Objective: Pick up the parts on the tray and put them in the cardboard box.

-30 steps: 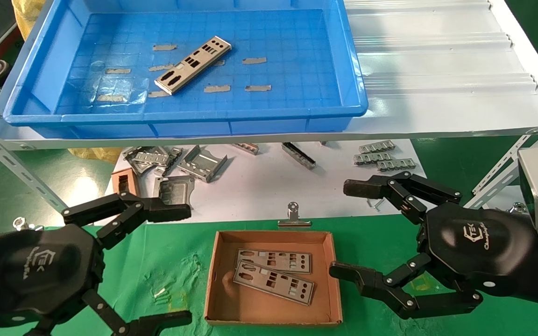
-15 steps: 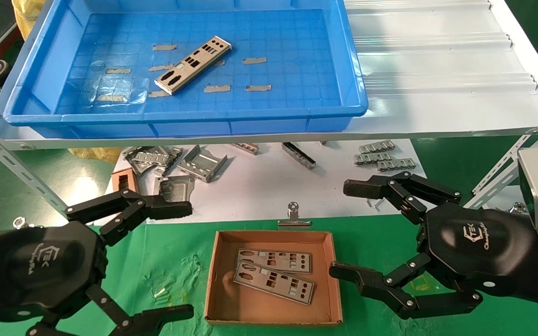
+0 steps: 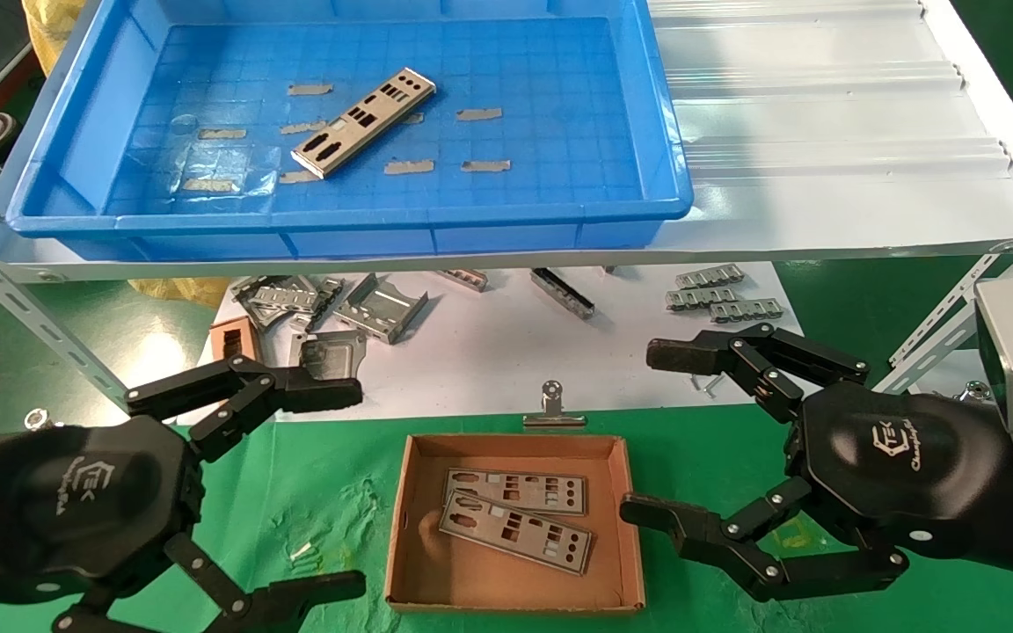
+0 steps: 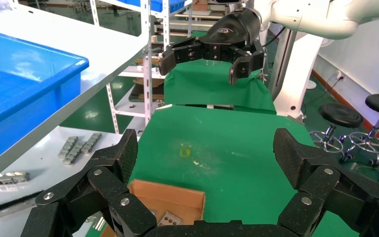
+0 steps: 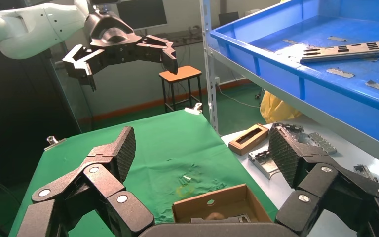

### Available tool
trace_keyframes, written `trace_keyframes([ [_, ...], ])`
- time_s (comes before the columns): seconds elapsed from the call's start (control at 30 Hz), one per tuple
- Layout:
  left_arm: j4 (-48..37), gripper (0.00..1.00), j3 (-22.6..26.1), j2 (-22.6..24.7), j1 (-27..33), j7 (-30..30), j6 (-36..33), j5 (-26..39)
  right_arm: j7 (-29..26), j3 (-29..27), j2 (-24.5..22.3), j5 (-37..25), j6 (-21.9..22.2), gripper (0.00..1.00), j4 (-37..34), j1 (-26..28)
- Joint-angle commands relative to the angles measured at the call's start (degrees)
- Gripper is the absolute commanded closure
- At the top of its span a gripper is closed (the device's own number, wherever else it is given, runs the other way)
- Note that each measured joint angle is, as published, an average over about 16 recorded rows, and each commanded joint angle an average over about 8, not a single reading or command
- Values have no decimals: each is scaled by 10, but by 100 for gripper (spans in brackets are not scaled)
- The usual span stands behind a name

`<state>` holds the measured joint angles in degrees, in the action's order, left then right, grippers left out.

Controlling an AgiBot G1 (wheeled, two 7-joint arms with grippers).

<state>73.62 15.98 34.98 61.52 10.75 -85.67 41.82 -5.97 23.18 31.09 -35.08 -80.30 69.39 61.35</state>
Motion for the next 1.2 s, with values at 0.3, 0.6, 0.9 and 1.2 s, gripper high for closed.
trace_keyframes([
  [0.3, -1, 0, 0, 0, 0, 0, 0, 0, 0, 0, 0, 0, 0, 0, 0, 0],
  [0.6, -1, 0, 1, 1, 1, -1, 0, 1, 0, 0, 0, 0, 0, 0, 0, 0],
  [0.9, -2, 0, 1, 1, 1, -1, 0, 1, 0, 0, 0, 0, 0, 0, 0, 0],
  [1.2, -2, 0, 1, 1, 1, -1, 0, 1, 0, 0, 0, 0, 0, 0, 0, 0],
])
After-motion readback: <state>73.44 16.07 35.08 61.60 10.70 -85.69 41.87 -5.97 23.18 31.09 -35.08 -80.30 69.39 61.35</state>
